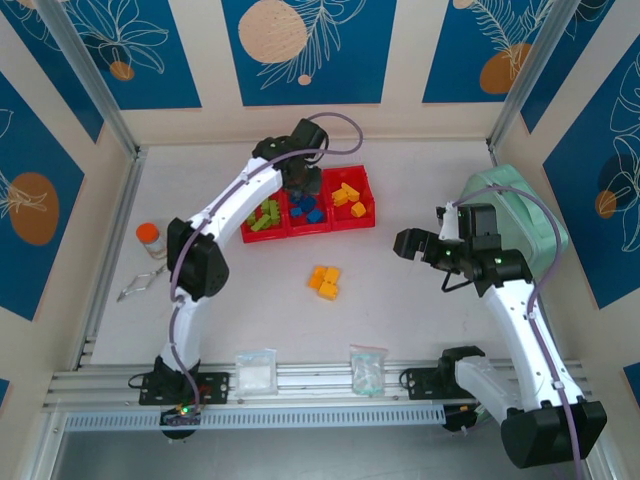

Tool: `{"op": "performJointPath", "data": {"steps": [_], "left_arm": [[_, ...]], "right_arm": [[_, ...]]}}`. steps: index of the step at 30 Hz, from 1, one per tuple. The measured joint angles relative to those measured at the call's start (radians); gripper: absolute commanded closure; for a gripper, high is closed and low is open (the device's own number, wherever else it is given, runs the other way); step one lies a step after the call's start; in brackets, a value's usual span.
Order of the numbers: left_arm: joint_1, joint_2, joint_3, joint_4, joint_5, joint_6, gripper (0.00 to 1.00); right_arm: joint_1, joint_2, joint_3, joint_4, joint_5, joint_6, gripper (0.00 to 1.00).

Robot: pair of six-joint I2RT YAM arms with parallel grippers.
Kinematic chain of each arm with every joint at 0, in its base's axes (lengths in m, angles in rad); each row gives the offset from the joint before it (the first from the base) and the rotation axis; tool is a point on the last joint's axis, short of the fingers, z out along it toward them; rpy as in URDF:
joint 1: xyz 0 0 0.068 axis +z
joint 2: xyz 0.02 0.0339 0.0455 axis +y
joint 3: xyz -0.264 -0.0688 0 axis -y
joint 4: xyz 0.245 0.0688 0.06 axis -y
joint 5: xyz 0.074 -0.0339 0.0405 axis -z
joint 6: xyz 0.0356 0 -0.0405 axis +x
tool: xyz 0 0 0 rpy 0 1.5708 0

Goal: Sort the legos into containers by color
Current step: Place the lego in the container, then move the lego to the center of the table.

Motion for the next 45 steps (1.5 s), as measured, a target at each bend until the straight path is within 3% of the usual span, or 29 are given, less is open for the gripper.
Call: {"op": "performJointPath", "data": {"steps": [4, 10, 20, 27, 36, 45], "left_arm": [[0.020, 0.096, 0.089, -0.042, 0.003, 0.000, 0.70], [0.024, 0.171, 0.094, -0.079, 0.021, 0.002, 0.68], [0.025, 0.200, 0.096, -0.081, 0.049, 0.026, 0.60], [0.024, 0.175, 0.036, -0.059, 0.063, 0.036, 0.36], [0.024, -0.070, -0.228, 0.024, 0.046, 0.056, 0.01], [0.024, -0.556, -0.650, 0.243, 0.071, 0.059, 0.01]], "right_arm": [[0.000, -0.003, 0.000, 0.001, 0.007, 0.000, 0.01], [0.000, 0.006, -0.001, 0.003, 0.006, 0.000, 0.01], [0.000, 0.017, -0.001, 0.003, 0.008, 0.000, 0.01], [-0.002, 0.021, -0.001, 0.003, 0.026, 0.000, 0.01], [-0.005, 0.035, -0.001, 0.003, 0.029, 0.000, 0.01], [-0.006, 0.079, 0.011, -0.036, 0.018, 0.003, 0.01]]}}
